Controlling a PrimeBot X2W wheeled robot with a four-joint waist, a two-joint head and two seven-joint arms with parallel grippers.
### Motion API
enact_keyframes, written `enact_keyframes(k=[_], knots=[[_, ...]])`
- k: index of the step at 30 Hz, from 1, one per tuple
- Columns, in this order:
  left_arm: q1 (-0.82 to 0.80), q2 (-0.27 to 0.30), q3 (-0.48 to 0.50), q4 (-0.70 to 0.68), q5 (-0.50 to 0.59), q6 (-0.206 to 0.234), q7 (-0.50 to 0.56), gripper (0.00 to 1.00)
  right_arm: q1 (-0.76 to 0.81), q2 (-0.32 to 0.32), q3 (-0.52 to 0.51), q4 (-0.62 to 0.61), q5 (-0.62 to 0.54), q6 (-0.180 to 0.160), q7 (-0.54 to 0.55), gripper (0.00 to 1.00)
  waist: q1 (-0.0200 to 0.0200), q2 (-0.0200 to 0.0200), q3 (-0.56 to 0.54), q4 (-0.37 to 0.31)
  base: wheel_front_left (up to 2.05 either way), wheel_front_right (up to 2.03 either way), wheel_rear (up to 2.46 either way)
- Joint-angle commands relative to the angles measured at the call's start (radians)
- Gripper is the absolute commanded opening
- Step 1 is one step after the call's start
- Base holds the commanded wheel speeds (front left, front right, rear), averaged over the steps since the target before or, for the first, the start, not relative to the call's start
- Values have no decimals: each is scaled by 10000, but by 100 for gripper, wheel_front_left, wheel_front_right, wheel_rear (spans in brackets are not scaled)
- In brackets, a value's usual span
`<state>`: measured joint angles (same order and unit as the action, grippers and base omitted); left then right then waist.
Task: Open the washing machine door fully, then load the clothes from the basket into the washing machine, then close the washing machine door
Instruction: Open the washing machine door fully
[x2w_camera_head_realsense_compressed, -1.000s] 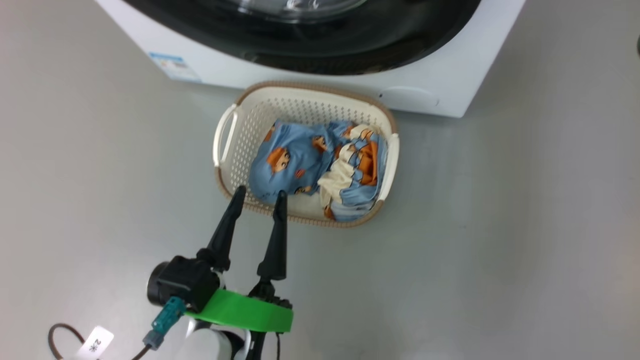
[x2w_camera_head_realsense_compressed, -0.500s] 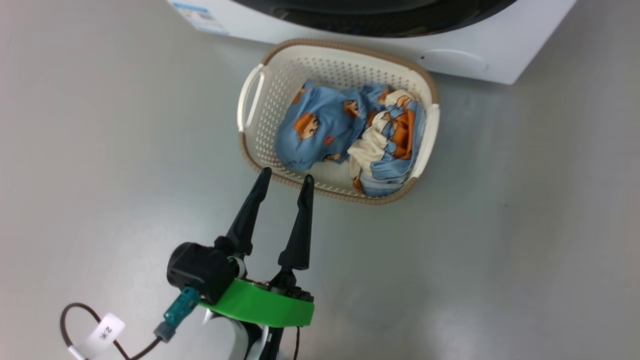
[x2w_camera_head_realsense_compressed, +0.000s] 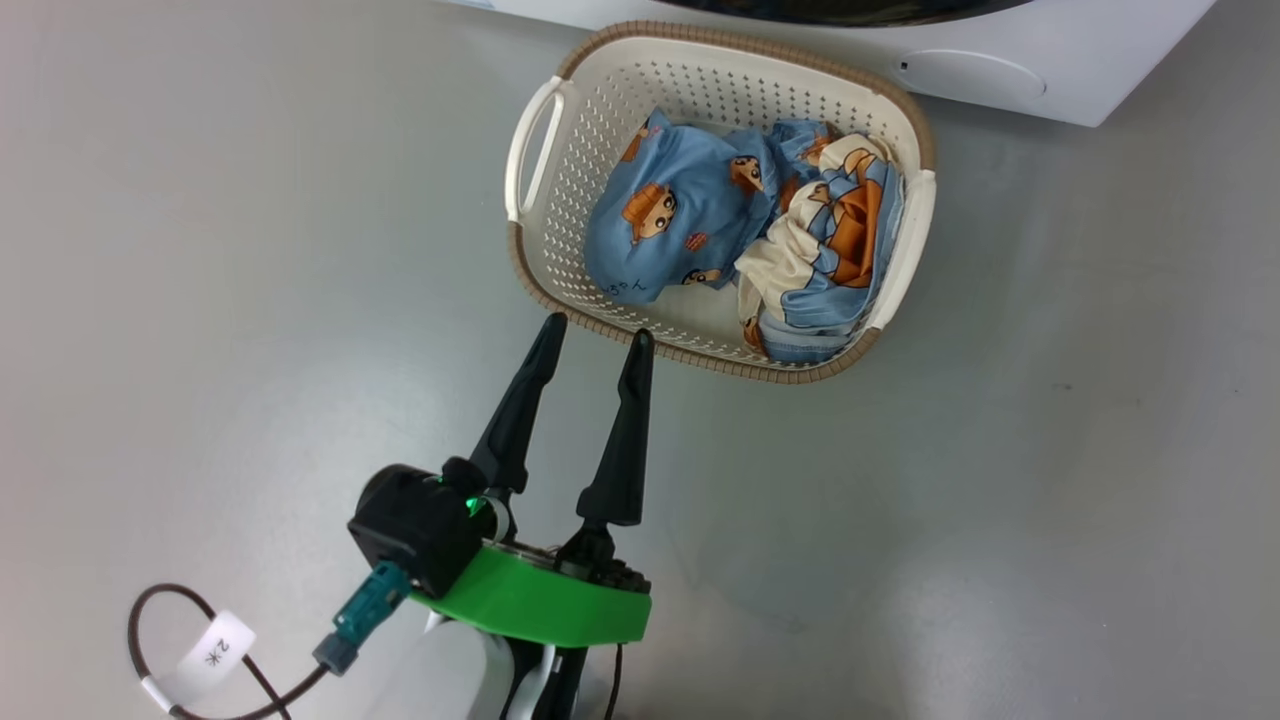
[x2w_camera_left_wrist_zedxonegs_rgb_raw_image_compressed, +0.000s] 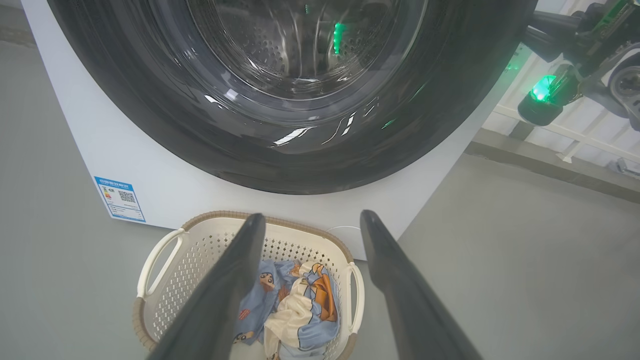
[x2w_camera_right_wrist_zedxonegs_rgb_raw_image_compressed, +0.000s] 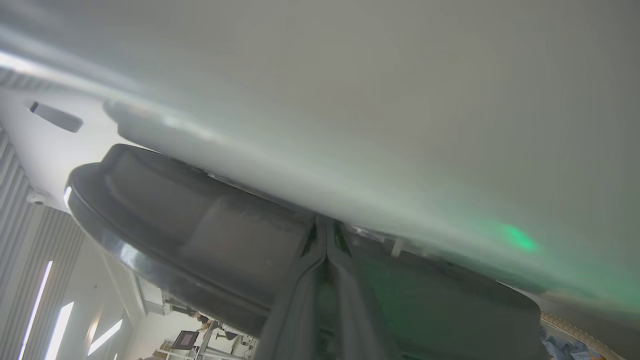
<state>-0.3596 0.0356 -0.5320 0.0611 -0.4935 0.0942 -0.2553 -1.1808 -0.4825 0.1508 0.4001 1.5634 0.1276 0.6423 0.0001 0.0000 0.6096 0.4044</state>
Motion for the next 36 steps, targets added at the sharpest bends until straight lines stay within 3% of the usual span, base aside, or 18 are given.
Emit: enact_keyframes(k=[1, 13, 36], knots=[[-80, 147, 248, -330, -53, 67, -65, 100, -147, 49, 34, -226, -92, 31, 34, 0, -1, 0, 65, 55, 0, 0, 0], [-32, 146, 310, -252, -52, 91, -65, 100, 391, 227, 458, -454, -54, 31, 310, 0, -1, 0, -293, 31, 0, 0, 0], [901, 146, 869, 252, 534, -220, -65, 100, 2884, 1026, 1670, -1284, 71, 31, 845, 0, -1, 0, -2122, -146, 0, 0, 0]])
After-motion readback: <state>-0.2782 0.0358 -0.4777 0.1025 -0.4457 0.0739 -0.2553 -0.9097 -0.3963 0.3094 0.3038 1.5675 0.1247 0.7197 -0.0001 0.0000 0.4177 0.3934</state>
